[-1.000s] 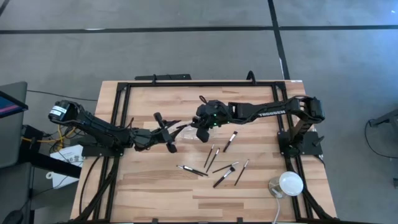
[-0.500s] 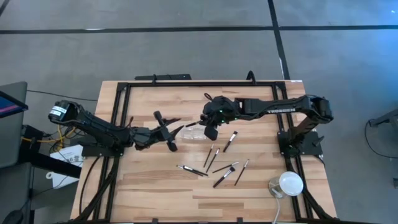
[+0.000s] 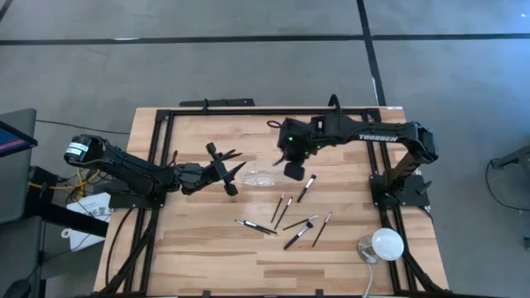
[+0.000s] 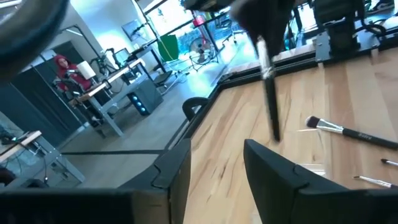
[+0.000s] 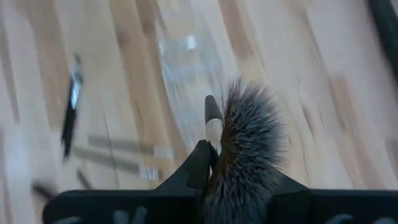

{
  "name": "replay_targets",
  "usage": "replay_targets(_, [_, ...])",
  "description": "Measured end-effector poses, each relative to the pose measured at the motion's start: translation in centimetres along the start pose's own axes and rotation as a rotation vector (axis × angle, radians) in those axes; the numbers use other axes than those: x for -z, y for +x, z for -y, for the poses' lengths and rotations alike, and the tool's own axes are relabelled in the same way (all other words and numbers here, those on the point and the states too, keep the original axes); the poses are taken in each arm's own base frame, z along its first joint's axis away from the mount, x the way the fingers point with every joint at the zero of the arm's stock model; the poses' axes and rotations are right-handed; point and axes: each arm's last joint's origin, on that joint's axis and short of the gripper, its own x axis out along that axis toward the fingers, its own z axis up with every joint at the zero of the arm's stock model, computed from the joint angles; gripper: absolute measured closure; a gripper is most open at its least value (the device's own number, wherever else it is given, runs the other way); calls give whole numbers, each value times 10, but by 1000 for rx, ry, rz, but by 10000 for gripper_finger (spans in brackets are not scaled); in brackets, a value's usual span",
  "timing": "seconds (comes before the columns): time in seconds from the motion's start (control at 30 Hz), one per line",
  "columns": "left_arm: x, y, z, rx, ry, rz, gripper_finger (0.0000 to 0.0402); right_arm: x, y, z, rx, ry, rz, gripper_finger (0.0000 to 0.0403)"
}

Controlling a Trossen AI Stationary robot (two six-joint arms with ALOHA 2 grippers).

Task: Put items in baskets/containers
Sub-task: Put the highlighter brush into the transparent organizer

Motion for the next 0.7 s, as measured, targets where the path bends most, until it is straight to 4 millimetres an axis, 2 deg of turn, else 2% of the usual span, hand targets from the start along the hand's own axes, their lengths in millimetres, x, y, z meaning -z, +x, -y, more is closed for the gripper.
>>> replay_targets(0.17, [0,0,0,1,-7,0,259,7,5,6,19,87,-78,376])
replay_targets(0.3, [0,0,0,1,-7,0,259,3,16,7,61,88,-69,374])
replay_targets(0.5, [1,0,0,4,-32,-4,259,-6,45,5,66,83,-90,374])
replay_targets(0.7, [2,-1,4,89,-73,19,259,-3,69,-5,58,54,-177,367])
